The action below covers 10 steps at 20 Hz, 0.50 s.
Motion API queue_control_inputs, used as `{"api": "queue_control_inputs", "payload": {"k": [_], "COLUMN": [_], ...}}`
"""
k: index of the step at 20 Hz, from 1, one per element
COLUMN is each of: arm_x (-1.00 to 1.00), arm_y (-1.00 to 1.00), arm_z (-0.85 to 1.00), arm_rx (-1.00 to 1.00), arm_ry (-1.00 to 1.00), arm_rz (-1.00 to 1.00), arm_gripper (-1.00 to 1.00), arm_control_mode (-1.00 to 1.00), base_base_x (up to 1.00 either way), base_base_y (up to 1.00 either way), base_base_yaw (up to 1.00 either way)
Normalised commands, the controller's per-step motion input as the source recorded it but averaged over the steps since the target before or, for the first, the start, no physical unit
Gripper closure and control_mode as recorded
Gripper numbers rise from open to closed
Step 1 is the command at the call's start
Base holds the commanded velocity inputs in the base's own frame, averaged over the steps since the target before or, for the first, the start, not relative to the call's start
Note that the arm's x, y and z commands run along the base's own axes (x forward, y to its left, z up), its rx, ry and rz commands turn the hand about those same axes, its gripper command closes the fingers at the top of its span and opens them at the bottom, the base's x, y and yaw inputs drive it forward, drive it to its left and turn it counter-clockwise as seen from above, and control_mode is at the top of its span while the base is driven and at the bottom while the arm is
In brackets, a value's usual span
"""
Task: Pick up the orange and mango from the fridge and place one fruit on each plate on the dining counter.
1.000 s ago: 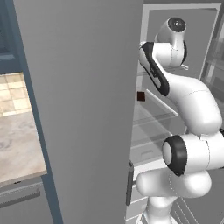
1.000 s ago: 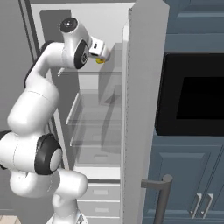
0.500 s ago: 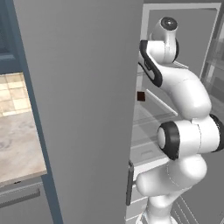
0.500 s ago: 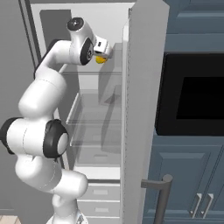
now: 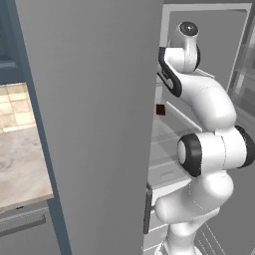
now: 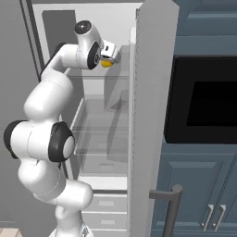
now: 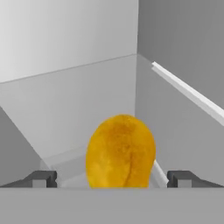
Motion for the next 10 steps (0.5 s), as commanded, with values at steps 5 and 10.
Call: {"api": "queue_control_inputs", "payload": {"k": [5,10], "arm_x": [0.19,0.34], "arm_y": [-0.04,-0.02], "arm_z": [-0.09,-0.09], "arm_rx": [0.00,0.00], "arm_ry": [0.06,0.08], "arm_rz": [0.00,0.00], "arm_gripper": [-1.00,-1.00], "arm_control_mode": [-1.00,-1.00], "base_base_x": [0.00,0.00], "base_base_y": [0.00,0.00], "base_base_yaw": [0.00,0.00]}}
